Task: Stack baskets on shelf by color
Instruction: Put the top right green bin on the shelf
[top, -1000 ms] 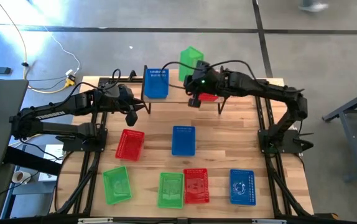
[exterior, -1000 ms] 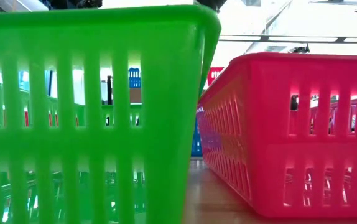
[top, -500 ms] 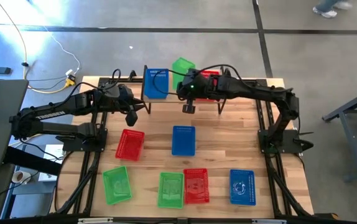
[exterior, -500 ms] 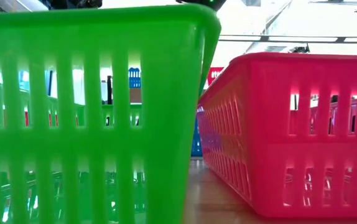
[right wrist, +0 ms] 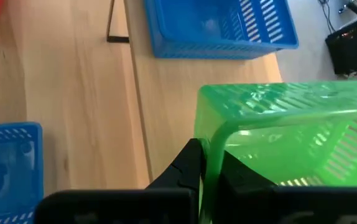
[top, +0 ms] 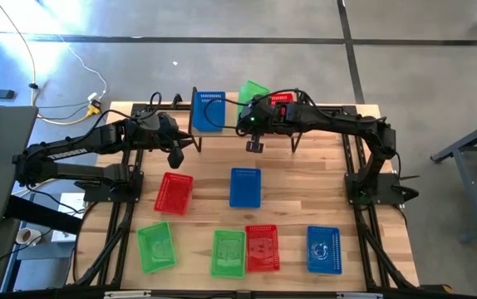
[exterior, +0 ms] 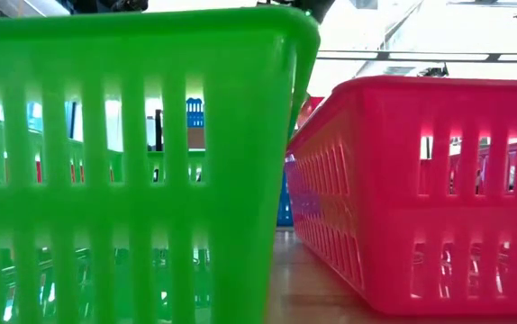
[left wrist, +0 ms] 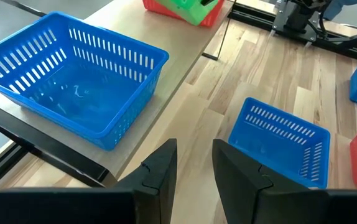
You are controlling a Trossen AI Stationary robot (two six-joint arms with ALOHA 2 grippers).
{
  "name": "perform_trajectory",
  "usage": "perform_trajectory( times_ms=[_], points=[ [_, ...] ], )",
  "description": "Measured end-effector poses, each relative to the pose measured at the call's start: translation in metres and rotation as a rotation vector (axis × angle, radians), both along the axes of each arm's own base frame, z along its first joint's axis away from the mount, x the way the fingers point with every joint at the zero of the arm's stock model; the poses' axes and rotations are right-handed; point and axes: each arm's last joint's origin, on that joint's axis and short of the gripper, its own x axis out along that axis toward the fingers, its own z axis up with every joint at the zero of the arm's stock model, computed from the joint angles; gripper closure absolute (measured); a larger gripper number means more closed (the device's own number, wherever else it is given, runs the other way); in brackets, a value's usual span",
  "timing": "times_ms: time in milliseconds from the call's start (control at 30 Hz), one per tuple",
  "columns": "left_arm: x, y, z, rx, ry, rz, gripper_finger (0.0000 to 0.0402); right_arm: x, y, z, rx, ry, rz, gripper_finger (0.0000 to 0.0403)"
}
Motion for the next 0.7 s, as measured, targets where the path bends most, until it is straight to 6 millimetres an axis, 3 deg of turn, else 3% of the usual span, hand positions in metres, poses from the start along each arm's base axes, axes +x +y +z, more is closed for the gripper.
perform_trajectory(
  times_ms=[333, 700],
  points=[
    [0.000, 0.000, 0.000, -0.002, 0.000, 0.001, 0.0309, 0.008, -0.003, 0.008, -0.018, -0.089, 0.105, 0.0403],
    [0.000, 0.000, 0.000, -0.019, -0.008, 0.013, 0.0309, 0.004, -0.002, 0.023, 0.041, -0.108, 0.070, 0.0403]
  ],
)
